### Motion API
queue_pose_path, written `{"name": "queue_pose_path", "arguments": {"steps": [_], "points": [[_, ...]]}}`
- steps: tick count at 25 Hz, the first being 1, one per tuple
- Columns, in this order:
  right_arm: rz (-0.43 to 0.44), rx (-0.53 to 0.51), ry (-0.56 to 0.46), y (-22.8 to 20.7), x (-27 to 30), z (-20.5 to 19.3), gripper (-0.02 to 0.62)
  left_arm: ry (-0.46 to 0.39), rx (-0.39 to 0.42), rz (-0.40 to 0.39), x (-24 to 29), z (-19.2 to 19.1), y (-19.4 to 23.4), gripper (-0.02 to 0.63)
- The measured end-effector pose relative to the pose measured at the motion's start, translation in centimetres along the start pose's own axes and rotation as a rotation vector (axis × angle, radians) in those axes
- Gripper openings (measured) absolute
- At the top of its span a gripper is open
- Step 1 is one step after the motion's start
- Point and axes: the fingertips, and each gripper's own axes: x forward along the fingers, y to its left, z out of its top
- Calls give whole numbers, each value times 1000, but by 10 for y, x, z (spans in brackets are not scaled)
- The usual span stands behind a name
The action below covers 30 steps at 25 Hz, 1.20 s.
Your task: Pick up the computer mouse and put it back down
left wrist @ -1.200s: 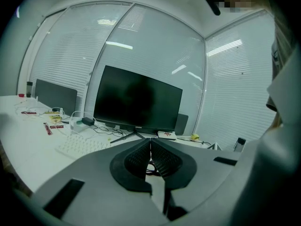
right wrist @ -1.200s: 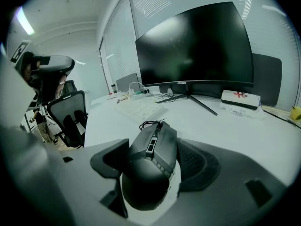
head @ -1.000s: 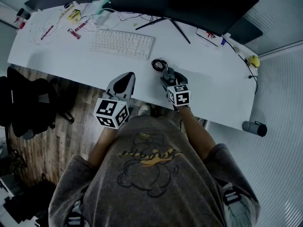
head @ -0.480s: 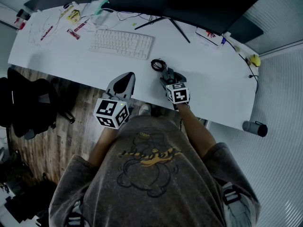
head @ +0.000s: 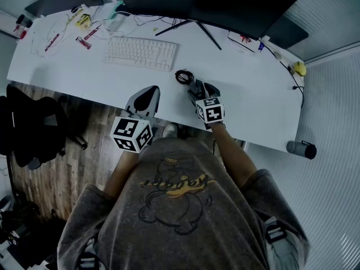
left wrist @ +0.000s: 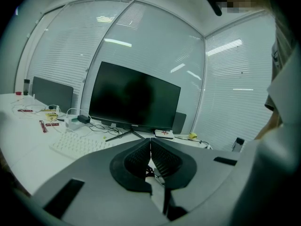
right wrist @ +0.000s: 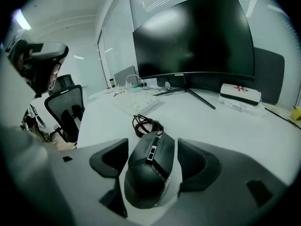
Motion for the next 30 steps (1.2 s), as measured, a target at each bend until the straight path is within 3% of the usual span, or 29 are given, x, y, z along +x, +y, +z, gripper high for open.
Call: {"name": "queue_pose_path", "arguments": {"steps": [17, 24, 30], "points": [[4, 70, -348, -4, -109, 96, 325, 3, 11, -110, 25, 1, -26, 18], [-64, 72, -451, -10, -174, 102, 288, 4, 21, -154, 33, 4, -37, 18], [-108, 111, -470, -16, -210, 86, 226, 1, 38, -179, 38, 7, -46, 18]]}}
